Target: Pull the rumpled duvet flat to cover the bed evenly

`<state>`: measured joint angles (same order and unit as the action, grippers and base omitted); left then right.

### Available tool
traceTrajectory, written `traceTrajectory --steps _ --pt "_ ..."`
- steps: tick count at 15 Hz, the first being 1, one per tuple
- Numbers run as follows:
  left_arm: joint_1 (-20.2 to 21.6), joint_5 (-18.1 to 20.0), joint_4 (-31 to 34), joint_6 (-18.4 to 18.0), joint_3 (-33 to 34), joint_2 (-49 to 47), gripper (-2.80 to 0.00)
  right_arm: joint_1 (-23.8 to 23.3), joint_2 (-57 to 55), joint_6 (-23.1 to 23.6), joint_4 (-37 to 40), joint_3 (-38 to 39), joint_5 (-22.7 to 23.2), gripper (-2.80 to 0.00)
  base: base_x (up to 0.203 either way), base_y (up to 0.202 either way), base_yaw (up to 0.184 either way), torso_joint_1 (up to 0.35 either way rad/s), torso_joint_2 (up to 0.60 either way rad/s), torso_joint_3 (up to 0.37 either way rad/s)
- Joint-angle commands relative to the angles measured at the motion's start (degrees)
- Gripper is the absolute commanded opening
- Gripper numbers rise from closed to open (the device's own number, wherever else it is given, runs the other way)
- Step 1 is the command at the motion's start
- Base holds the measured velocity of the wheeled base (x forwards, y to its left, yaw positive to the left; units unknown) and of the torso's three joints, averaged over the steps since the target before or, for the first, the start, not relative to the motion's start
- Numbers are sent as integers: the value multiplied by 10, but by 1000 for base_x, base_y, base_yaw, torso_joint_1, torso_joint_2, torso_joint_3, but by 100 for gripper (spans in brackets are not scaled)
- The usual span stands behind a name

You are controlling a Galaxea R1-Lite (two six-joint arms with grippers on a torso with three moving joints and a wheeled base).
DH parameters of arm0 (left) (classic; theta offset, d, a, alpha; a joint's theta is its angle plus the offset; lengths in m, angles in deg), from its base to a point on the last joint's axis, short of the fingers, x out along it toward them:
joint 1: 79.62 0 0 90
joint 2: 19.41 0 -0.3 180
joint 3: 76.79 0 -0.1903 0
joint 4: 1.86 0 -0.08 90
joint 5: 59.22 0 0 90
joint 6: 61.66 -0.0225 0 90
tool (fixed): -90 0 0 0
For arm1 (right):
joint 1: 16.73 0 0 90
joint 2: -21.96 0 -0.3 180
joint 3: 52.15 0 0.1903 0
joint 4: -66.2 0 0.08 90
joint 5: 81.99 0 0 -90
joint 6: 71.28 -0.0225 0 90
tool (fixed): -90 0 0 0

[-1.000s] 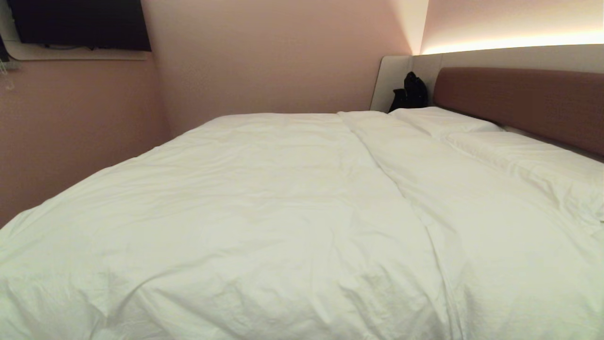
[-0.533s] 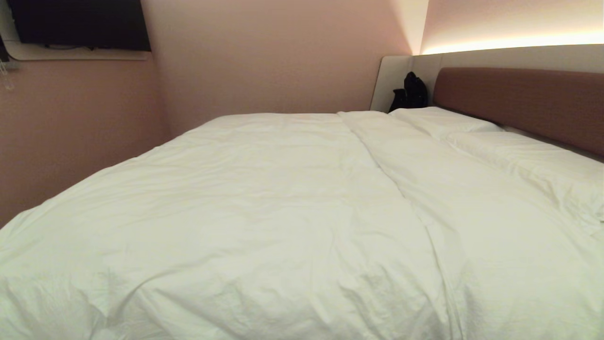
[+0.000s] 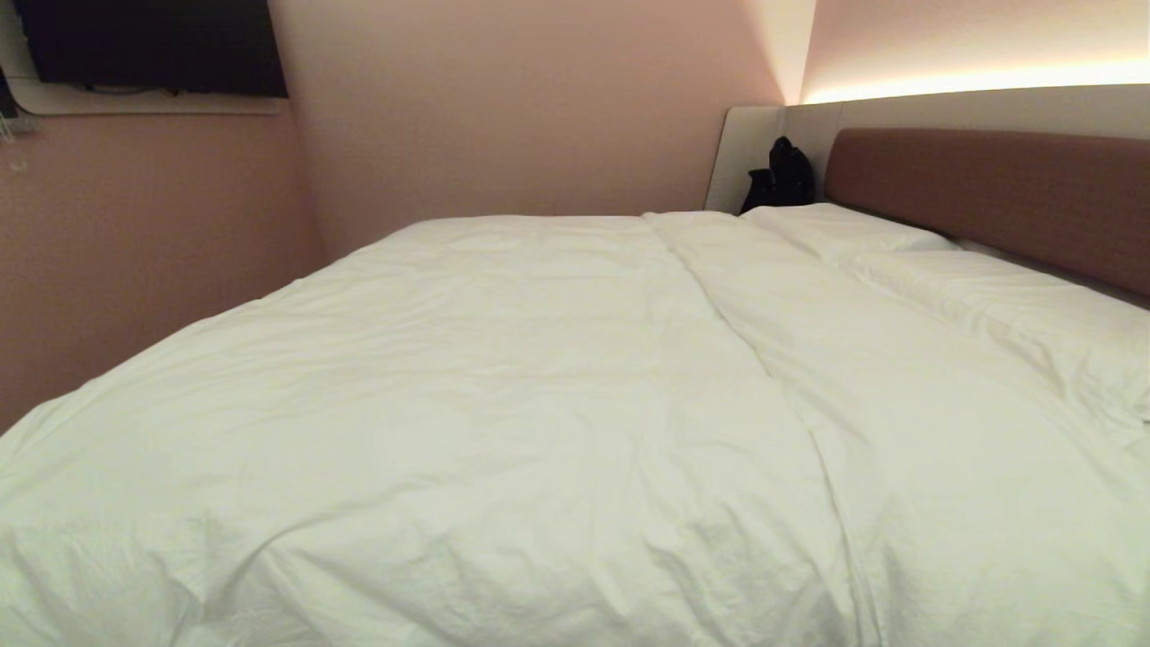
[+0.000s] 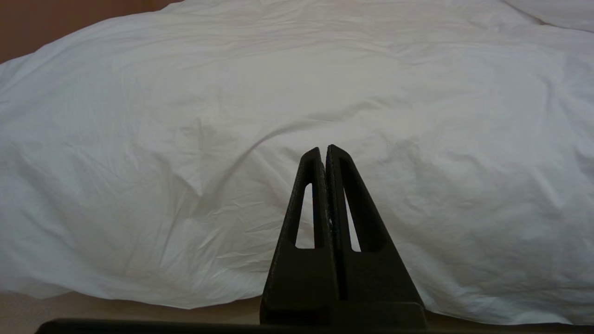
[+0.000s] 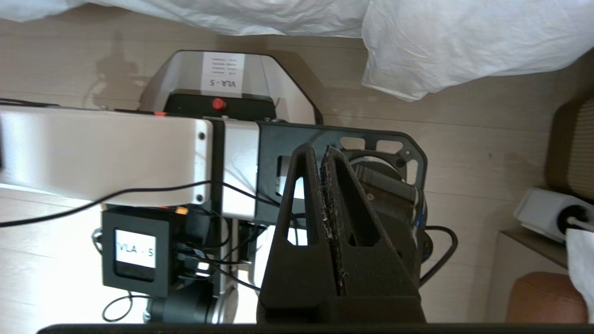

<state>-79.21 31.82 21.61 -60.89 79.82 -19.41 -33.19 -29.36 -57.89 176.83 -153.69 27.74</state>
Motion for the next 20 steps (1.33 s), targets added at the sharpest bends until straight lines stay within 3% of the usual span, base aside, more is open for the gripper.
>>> traceTrajectory --steps 1,20 --pt "0 0 0 0 0 0 -280 0 12 11 27 7 -2 -280 0 0 0 0 0 0" --pt "0 0 0 0 0 0 -280 1 83 42 27 52 -13 -280 0 0 0 0 0 0"
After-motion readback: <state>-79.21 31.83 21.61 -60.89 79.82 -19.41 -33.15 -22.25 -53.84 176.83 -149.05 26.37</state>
